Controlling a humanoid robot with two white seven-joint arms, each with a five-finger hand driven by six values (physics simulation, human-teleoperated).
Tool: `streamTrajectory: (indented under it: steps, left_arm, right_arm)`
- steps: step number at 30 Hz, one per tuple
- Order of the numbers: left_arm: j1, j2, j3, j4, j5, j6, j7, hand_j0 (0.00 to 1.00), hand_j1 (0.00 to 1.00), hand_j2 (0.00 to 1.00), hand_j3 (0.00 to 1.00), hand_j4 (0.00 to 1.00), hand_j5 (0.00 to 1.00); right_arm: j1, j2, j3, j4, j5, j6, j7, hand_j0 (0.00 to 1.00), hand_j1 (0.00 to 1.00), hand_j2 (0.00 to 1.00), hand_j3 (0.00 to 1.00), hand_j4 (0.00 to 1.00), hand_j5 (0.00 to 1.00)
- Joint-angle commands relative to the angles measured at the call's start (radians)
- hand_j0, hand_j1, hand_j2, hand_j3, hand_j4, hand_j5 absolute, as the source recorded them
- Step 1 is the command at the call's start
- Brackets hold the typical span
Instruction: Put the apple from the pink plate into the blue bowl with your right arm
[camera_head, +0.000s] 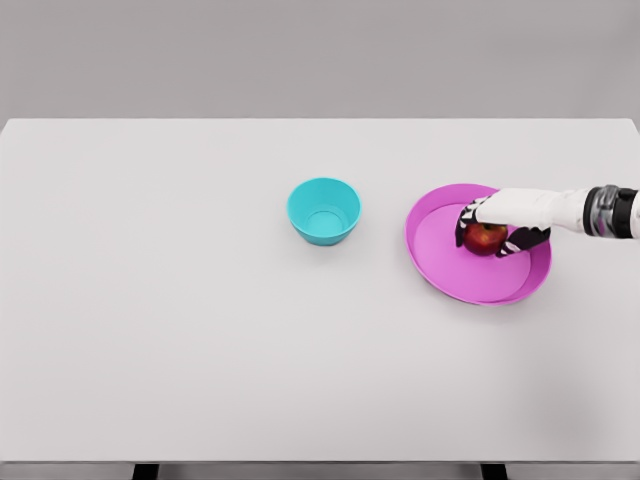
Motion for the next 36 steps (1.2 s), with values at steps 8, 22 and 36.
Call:
streamTrajectory:
  steps: [8,22,36]
  left_arm:
    - [0.000,0.000,0.000,0.000,0.000,0.001,0.000,1.00,1.00,1.00,1.00,1.00,1.00]
    - [0.000,0.000,0.000,0.000,0.000,0.001,0.000,1.00,1.00,1.00,1.00,1.00,1.00]
    - [0.000,0.000,0.000,0.000,0.000,-0.001,0.000,1.00,1.00,1.00,1.00,1.00,1.00]
  right_arm:
    - [-0.037,0.012,-0.008,-0.006,-0.005,0.002,0.000,0.45,0.45,0.45,0.45,0.45,0.45]
    - [-0.140,0.139,-0.022,0.006,-0.003,0.009,0.000,0.45,0.45,0.45,0.45,0.45,0.45]
    - [-0.173,0.333,-0.027,0.052,0.066,0.009,0.000,0.45,0.45,0.45,0.45,0.45,0.45]
